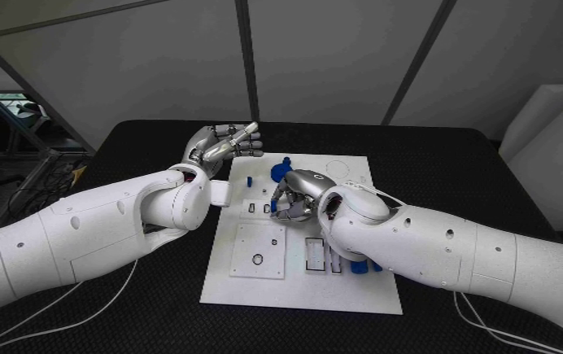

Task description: Assemble the parts on the task board

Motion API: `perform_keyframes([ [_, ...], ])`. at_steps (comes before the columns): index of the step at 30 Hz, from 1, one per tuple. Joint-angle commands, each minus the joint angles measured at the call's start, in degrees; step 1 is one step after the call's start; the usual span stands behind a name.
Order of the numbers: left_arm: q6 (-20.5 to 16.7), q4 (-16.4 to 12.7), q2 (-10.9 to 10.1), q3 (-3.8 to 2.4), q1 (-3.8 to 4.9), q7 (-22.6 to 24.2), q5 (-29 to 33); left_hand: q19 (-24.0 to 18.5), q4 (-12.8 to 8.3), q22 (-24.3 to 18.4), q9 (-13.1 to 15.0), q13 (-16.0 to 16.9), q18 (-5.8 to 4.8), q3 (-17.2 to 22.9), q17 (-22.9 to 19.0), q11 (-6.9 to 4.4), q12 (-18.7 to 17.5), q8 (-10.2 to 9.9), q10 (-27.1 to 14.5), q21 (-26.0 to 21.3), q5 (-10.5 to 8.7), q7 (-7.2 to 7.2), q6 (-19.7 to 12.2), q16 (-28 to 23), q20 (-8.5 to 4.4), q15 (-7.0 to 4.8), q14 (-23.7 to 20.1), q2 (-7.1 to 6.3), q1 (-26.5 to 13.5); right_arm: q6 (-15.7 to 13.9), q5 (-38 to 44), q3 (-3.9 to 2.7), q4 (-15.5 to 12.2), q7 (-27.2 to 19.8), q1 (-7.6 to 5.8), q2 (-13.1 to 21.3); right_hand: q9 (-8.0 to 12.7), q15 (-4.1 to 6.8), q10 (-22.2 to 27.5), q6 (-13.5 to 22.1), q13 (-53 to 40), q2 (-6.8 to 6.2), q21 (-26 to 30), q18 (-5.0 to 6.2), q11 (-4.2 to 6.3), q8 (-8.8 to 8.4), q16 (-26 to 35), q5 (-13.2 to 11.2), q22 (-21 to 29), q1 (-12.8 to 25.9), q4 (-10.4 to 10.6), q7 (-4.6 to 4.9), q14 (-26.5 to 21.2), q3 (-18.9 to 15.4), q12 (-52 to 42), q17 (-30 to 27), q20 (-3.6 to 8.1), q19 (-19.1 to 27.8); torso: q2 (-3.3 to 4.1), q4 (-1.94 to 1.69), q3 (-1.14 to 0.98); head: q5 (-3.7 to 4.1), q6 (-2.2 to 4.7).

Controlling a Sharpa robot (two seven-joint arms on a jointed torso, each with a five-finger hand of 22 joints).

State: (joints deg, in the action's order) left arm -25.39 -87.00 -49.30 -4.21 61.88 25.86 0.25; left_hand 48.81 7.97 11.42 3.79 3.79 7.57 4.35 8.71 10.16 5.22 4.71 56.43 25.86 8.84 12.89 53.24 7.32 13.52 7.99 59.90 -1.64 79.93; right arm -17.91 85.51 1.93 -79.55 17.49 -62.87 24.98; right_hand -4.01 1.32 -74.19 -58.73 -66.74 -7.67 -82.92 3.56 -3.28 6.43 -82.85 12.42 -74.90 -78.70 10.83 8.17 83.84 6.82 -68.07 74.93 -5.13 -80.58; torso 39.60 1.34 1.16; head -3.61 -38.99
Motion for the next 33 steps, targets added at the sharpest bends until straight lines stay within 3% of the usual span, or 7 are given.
perform_keyframes([
  [1, 0.7, 0.0, 0.1, -0.04, 0.11, 0.0, -0.1, -0.4, -0.4, -0.1, 0.0, 0.0, 2.66, 0.1, 0.0, 0.24, -0.3, -0.4, 0.2, -0.3, 0.02, 0.17, 0.2, -0.2, 0.16, -0.12, -0.4, 0.31, -0.4, 0.7, 0.3, 0.15, 0.2, 0.5, 0.11, 0.1, 0.0, -0.42, 0.6, 0.5, 0.1, -0.17, 0.4, -0.46, 0.04, -0.36, 0.0, 0.1, -2.7, 0.6, 0.0, -0.09, 3.6, -0.4, 0.4, 3.2, -0.32, 0.3, 0.01, -0.07, 0.0, 0.0, 0.03],
  [10, 0.9, 0.4, 0.5, -0.04, 0.1, -0.1, -0.1, -0.4, -0.5, -0.1, 0.0, 0.0, 2.67, 0.1, 0.0, 0.28, -0.4, -0.4, 0.2, -0.3, 0.17, 0.25, 0.2, -0.1, 0.19, -0.1, -0.5, 0.4, -0.3, -0.5, 0.3, 0.15, 0.3, 0.5, 0.11, 0.0, 0.1, -0.6, 1.4, 1.5, 1.0, -0.41, 0.6, -0.37, -0.18, -0.62, 0.1, -0.2, -2.4, 1.1, 0.6, 0.13, 3.6, -1.2, 1.1, 3.2, -0.49, 0.6, 0.03, 0.05, -0.05, -0.13, 0.08],
  [13, 0.9, 0.4, 0.5, -0.04, 0.09, -0.2, -0.2, -0.5, -0.5, -0.1, 0.0, 0.0, 2.67, 0.2, 0.0, 0.29, -0.4, -0.5, 0.1, -0.3, 0.2, 0.27, 0.2, -0.1, 0.19, -0.09, -0.5, 0.41, -0.3, -2.6, 0.2, 0.15, 0.3, 0.4, 0.12, 0.1, 0.2, -1.5, 4.7, 6.4, 4.2, -1.84, 1.2, -0.24, -1.43, -2.36, 0.5, -0.5, -1.6, 0.9, 2.5, 1.45, 3.3, -3.5, 3.9, 2.6, -1.26, 1.3, 0.01, 0.09, -0.02, -0.03, 0.16],
  [16, 0.9, 0.5, 0.6, -0.04, 0.09, -0.2, -0.4, -0.5, -0.5, -0.1, 0.0, 0.0, 2.67, 0.2, 0.0, 0.29, -0.4, -0.5, 0.1, -0.3, 0.21, 0.27, 0.2, -0.1, 0.2, -0.09, -0.5, 0.41, -0.3, -5.9, -0.1, 0.15, -0.2, -0.7, 0.12, 0.6, 0.2, -2.19, 6.3, 9.7, 5.5, -3.28, 1.7, -0.02, -2.06, -2.26, 0.8, 0.4, -0.9, -0.8, 5.9, 2.19, 3.1, -7.8, 4.5, 2.1, -1.89, 1.9, -0.01, 0.02, -0.05, 0.03, 0.24],
  [20, 1.2, 0.6, 0.5, -0.04, 0.06, -0.7, -1.3, -0.6, -0.6, -0.1, 0.0, 0.0, 2.69, 0.2, 0.0, 0.25, -0.3, -0.4, 0.4, -0.3, 0.29, 0.22, 0.4, 0.0, 0.21, -0.14, -0.3, 0.44, -0.3, -9.9, -1.9, 0.13, -1.8, -5.3, 0.13, 2.4, 0.2, -2.43, 6.9, 11.4, 6.1, -3.91, 2.5, 0.31, -2.33, -1.76, 1.5, 0.6, 0.3, -1.8, 6.1, 2.45, 2.7, -10.0, 4.3, 1.1, -2.18, 2.9, -0.07, 0.04, -0.09, -0.14, 0.25],
  [28, 2.2, 1.3, 0.1, -0.04, 0.05, -3.1, -5.9, 2.2, -0.5, 0.6, 0.2, 0.4, 3.06, 0.7, 1.4, -1.77, 1.0, 0.8, 5.7, 1.8, 0.23, -1.68, 4.6, 2.2, -1.22, -2.14, 5.1, 1.11, -1.1, -9.3, -7.2, 0.04, -7.9, -17.2, -0.35, 9.6, 0.0, -1.68, 10.9, 14.3, 10.2, -2.03, 7.8, 2.01, -1.21, -0.16, 5.7, -0.3, 7.3, -4.4, 6.0, 1.05, 0.3, -12.2, 7.0, -4.6, -1.75, 8.9, -0.3, 0.24, 0.0, -0.25, 0.71],
  [33, 2.1, 1.4, -0.6, -0.05, 0.1, -10.1, -13.5, 7.5, -1.0, 2.1, 0.2, 0.8, 3.12, 2.2, 4.0, -3.44, 1.8, 1.0, 10.6, 5.3, 0.45, -2.71, 6.9, 5.7, -3.56, -4.58, 13.3, 1.11, -0.4, -7.4, -11.3, -0.47, -12.8, -22.5, -1.68, 15.1, -0.7, -1.2, 15.1, 10.8, 16.7, 0.77, 12.3, 3.17, -0.77, 3.03, 10.9, -0.4, 12.9, -7.7, 5.2, 0.53, -1.9, -11.2, 12.3, -10.9, -1.26, 12.9, -0.69, 0.7, -0.31, -0.56, 0.53],
])
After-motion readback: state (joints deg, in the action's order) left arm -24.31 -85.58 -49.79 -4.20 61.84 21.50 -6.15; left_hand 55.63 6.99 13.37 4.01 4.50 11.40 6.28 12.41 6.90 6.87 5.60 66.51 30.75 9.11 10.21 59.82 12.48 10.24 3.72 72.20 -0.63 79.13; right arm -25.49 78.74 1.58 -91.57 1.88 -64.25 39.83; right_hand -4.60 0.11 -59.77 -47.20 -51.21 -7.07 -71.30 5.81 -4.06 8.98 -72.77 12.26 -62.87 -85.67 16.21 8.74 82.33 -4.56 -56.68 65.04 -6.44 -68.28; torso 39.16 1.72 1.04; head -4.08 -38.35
